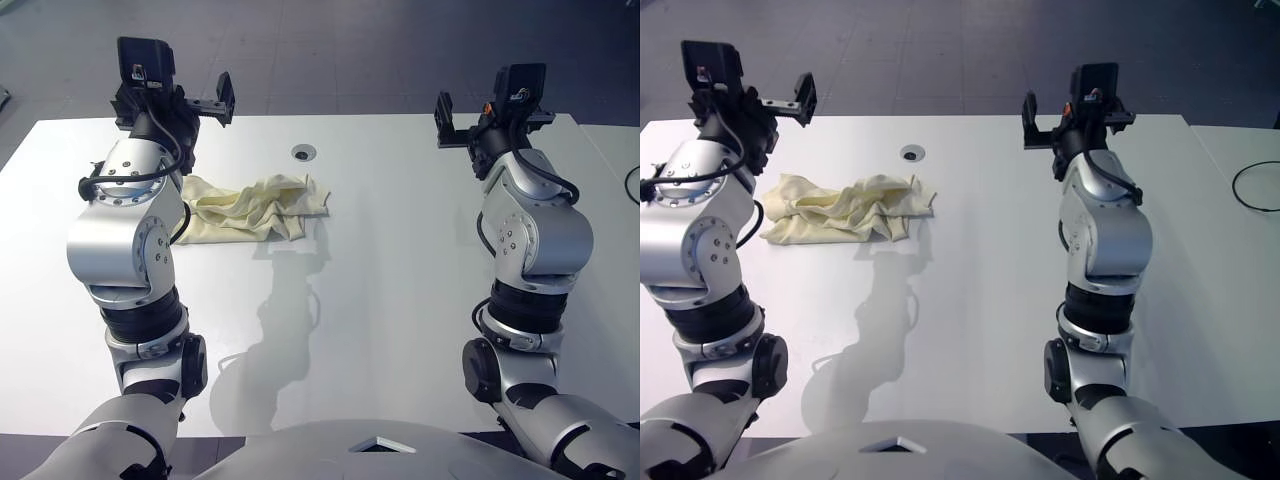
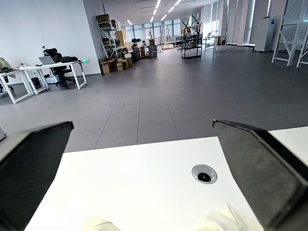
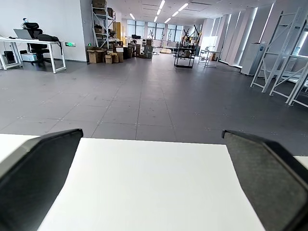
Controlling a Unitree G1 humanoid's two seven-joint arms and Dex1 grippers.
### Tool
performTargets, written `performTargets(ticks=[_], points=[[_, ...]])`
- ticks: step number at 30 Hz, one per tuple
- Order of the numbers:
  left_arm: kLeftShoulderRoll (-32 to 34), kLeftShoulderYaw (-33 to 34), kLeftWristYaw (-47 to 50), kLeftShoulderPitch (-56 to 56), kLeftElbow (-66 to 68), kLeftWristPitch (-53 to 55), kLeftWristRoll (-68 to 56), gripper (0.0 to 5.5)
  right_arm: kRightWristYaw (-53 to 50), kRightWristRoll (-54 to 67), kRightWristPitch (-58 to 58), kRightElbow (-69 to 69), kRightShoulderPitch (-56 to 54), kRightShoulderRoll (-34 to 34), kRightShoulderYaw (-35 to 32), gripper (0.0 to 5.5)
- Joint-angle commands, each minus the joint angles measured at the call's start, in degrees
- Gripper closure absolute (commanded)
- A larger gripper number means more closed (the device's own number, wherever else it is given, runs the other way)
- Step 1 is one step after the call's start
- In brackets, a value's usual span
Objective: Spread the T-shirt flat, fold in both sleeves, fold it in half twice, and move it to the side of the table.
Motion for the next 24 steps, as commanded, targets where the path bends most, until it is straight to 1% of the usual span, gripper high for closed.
performTargets(ticks=[1,24], points=[[0.37,0.01,0.03,-0.21,-0.37,0.3,0.65,0.1,0.0,0.14,0.4,-0.41,-0.65,-0.29,-0.02,0.12],[0.75,-0.27,-0.29,-0.63,0.16,-0.11,0.63,0.1,0.03,0.12,0.22,-0.12,-0.77,-0.2,-0.03,0.12]])
